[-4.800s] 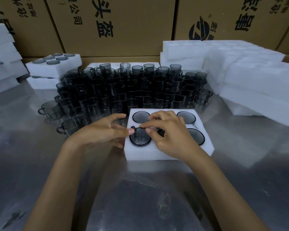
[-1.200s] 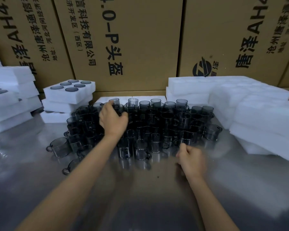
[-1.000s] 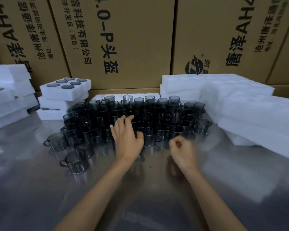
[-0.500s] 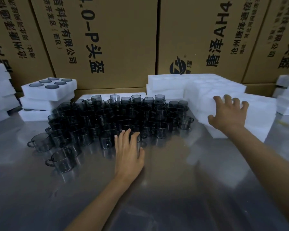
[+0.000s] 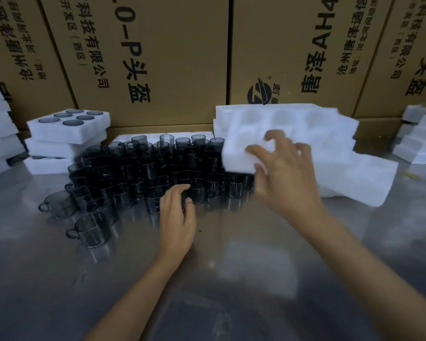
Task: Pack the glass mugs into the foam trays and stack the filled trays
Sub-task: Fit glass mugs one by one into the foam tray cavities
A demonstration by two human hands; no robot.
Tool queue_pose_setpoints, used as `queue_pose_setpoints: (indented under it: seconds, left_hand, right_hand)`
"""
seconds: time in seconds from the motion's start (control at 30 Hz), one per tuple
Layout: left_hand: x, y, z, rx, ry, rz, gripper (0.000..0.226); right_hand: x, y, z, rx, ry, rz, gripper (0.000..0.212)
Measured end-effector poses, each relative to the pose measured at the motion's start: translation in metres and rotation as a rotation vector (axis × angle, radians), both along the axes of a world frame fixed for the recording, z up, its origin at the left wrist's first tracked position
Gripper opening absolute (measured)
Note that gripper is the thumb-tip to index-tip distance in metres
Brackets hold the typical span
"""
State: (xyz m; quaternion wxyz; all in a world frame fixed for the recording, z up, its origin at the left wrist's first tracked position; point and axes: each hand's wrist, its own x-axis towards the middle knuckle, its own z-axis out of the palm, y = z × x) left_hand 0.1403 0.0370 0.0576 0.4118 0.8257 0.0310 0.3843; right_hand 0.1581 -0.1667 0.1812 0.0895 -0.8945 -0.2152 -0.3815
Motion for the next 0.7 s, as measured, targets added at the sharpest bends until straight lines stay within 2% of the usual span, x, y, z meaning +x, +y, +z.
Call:
queue_pose_setpoints:
  seconds: [0.17,0.27,0.33,0.43,0.5,0.57,0.63,0.7]
  left_hand:
    - [-0.005,0.024,0.003,-0.178,-0.061,0.083,0.024]
    - [-0.009,0.03,0.005,-0.292,-0.019,0.077,0.019]
    - [-0.01,0.033,0.005,-0.317,-0.011,0.089,0.018]
    - [-0.009,0.041,0.003,-0.216,0.016,0.184,0.023]
    - [-0.006,0.05,0.0,-0.097,0.132,0.269,0.032]
    - [-0.003,0.056,-0.001,-0.044,0.252,0.287,0.047]
    - [0.0,0.058,-0.002,-0.004,0.325,0.246,0.058]
    - [0.004,0.059,-0.004,0.013,0.36,0.214,0.058]
  right_hand:
    - [-0.059,0.033,-0.041,-0.054,0.243,0.21,0.039]
    - [-0.074,0.041,-0.065,-0.044,0.426,0.276,0.037]
    - [-0.074,0.043,-0.075,0.002,0.464,0.287,0.04]
    - [-0.055,0.039,-0.072,0.158,0.37,0.223,0.041]
    - [-0.033,0.031,-0.066,0.231,0.33,0.126,0.035]
    - [-0.011,0.026,-0.063,0.228,0.466,0.013,0.04]
    - [0.004,0.025,-0.066,0.163,0.711,-0.078,0.054]
    - [0.01,0.027,-0.073,0.069,0.84,-0.091,0.059]
